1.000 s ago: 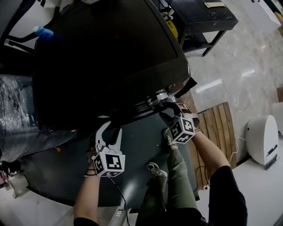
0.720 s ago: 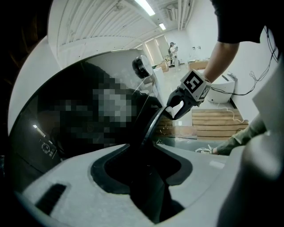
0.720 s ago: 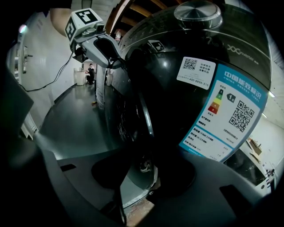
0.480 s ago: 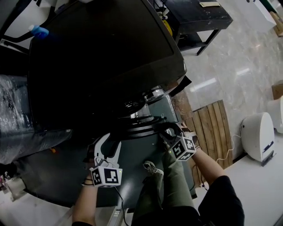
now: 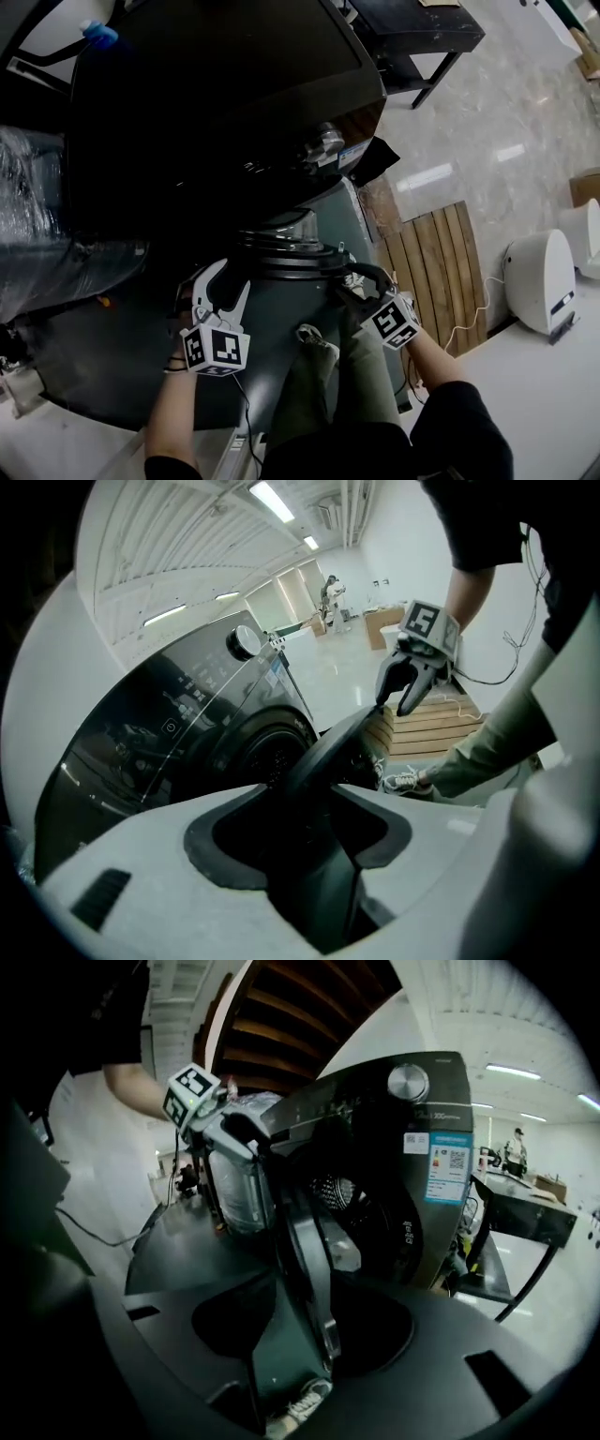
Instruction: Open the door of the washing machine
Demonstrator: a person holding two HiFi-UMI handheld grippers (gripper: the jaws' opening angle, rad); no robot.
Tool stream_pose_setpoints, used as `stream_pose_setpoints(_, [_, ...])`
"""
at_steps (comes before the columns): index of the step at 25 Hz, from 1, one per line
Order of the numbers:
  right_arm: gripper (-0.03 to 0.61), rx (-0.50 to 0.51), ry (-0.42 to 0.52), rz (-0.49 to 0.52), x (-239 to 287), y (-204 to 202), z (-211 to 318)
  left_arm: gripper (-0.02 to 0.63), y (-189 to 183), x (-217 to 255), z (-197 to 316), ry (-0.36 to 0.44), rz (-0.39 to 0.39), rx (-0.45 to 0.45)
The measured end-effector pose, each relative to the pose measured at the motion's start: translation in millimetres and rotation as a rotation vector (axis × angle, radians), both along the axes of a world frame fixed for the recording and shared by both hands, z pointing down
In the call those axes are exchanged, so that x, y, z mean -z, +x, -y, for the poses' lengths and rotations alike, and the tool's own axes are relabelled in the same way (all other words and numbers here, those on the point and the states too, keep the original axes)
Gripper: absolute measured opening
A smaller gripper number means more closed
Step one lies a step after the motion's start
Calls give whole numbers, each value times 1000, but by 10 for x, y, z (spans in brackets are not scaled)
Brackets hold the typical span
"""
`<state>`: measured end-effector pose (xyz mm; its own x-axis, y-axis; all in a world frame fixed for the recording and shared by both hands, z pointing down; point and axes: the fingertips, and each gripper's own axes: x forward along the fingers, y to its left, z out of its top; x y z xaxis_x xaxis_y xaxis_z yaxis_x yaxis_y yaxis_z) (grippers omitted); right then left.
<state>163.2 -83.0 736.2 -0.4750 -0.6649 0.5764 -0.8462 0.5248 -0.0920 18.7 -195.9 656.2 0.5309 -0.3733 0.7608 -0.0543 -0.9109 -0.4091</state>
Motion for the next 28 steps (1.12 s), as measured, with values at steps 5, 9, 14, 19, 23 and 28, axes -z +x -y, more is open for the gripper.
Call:
stream_pose_setpoints(5, [140, -196, 32, 37, 276, 233, -217, 204, -160, 74, -168, -21, -52, 80])
stream_pose_setpoints(9, [90, -269, 42, 45, 383, 236, -326, 193, -288, 77, -328, -26, -71, 139])
stream_pose_setpoints(14, [15, -329, 63, 70, 521, 71, -379, 152, -567, 159, -490, -31, -148, 242])
stream_pose_setpoints(19, [9, -339, 59, 97, 579, -124, -411, 35, -823, 378, -562, 22, -253, 361])
stream_pose_setpoints(23, [9, -370, 33, 173, 611, -217, -362, 23, -955, 444, -594, 16, -315, 431])
stream_pose_setpoints(28, [9, -350, 40, 216, 747, -425, -287, 18, -1295, 337, -622, -56, -360, 577])
